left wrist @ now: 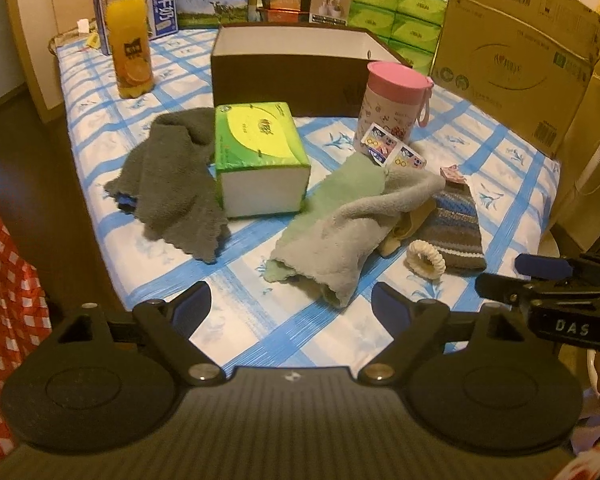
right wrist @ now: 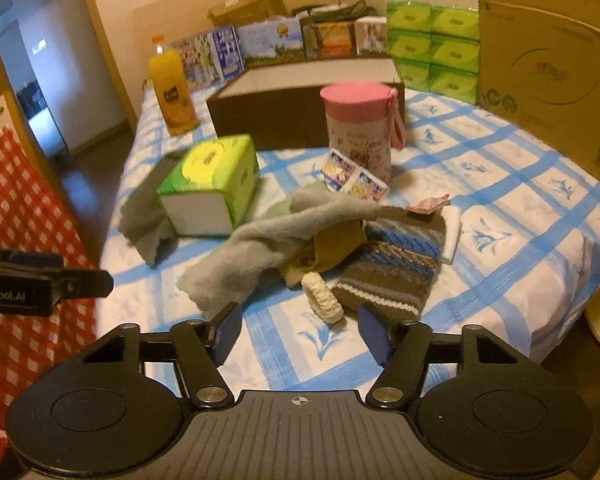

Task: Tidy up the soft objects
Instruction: 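Grasp the cream rope toy with the right tool while the left tool grasps the grey fleece cloth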

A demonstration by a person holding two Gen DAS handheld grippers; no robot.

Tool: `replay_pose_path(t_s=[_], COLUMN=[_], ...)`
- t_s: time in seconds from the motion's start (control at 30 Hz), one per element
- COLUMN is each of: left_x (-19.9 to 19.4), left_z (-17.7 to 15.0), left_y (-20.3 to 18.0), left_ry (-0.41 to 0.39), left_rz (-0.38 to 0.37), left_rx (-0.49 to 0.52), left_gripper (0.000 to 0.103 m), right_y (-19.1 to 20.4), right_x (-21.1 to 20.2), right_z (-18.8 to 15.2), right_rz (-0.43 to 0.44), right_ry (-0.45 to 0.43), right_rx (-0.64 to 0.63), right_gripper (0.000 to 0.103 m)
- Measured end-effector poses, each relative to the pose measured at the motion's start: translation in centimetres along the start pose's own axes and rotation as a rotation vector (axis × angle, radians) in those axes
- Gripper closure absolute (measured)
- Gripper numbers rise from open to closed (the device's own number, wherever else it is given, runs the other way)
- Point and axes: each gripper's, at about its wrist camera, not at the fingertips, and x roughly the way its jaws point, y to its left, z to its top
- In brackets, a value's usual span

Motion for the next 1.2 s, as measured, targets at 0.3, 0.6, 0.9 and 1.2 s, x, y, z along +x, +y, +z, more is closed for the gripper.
replay_pose_path(t_s=[0.3, 0.6, 0.9, 1.2], left_x=[3.8, 7.1, 9.4, 11.3], left_z=[0.6, 0.9, 1.2, 1.4], left_y=[-1.1, -2.0, -2.7, -4.0], left_ry=[0.027, 0.054, 0.075, 0.075], left_rz=[-0.015, -0.02, -0.025, -0.033], left_rx=[0.034, 0.068, 0.113, 0.213], left_gripper=[0.02, 0.022, 0.024, 0.033], right_y=[-1.5, -2.1, -1.8, -2.1], right_x=[3.6, 6.5, 9.3, 9.2], right_z=[0.1, 0.2, -0.2, 0.0], right_rz=[-0.015, -0.037, -0.035, -0.029], right_ry=[0.058, 0.038, 0.047, 0.026], right_rx=[0.018, -0.051, -0.123, -0.118], right_gripper=[0.052, 0.059, 0.072, 0.091])
